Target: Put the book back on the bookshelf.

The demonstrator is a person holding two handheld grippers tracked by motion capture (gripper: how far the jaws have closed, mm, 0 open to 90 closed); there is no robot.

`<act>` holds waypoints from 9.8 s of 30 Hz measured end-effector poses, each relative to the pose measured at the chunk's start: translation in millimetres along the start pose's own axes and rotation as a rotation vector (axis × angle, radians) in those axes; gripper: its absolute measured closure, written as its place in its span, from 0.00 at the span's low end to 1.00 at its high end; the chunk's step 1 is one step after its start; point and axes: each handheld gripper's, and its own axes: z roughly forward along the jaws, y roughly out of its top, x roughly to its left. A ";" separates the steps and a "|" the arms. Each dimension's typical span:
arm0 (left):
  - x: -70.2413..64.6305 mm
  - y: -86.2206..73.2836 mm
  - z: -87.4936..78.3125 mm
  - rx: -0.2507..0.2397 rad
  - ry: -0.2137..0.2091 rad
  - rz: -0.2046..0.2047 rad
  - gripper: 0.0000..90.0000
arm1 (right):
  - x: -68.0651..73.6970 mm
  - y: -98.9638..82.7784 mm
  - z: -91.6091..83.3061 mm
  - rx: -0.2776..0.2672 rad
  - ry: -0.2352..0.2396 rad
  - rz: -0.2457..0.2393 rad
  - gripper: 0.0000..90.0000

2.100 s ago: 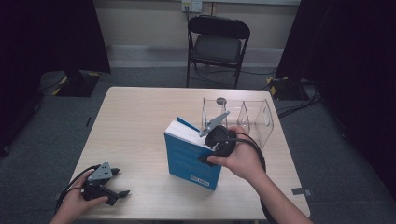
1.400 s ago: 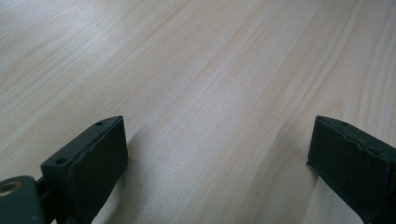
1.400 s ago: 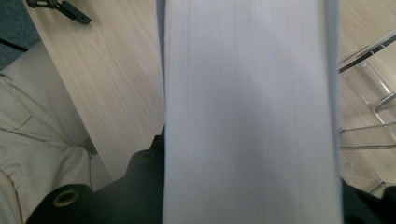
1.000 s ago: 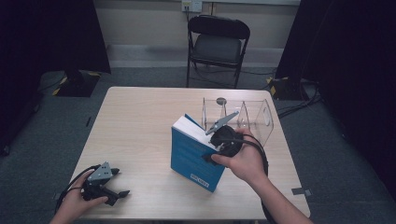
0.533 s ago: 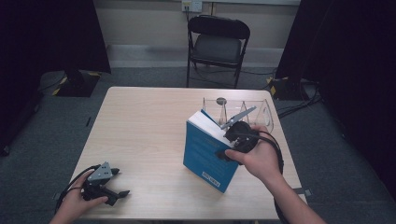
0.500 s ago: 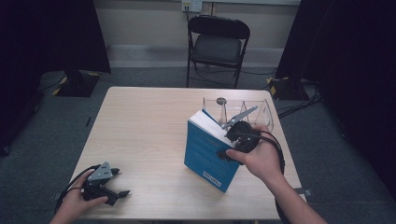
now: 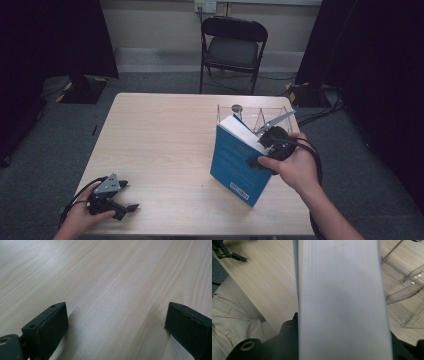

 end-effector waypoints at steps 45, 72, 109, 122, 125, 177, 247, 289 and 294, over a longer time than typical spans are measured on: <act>-0.1 0.1 0.0 0.001 0.000 0.000 0.05 | -24.8 29.1 19.8 -0.022 -0.166 0.198 0.69; -0.1 0.0 0.0 0.001 -0.001 -0.001 0.05 | -23.4 51.5 40.4 -0.051 -0.211 0.237 0.69; -0.2 0.0 0.0 0.000 -0.002 -0.003 0.05 | -34.1 79.3 61.4 -0.095 -0.264 0.308 0.69; 0.0 0.0 0.0 0.000 -0.001 0.000 0.05 | -37.1 81.2 74.9 -0.108 -0.276 0.325 0.69; 0.0 0.0 0.0 0.000 0.000 0.001 0.05 | -37.7 82.8 74.6 -0.121 -0.276 0.334 0.68; 0.1 0.2 -0.4 0.006 -0.002 0.002 0.05 | -42.9 91.2 79.4 0.030 -0.279 0.368 0.69; -1.6 0.5 1.3 0.013 -0.020 -0.004 0.01 | -32.8 51.0 62.7 -0.181 -0.227 0.300 0.21; -2.1 0.2 1.9 0.008 -0.020 -0.011 0.01 | -9.6 -19.9 105.9 -0.201 -0.089 0.122 0.19; -2.1 0.2 1.9 0.007 -0.020 -0.011 0.01 | -10.6 -30.3 112.8 -0.192 -0.075 0.097 0.19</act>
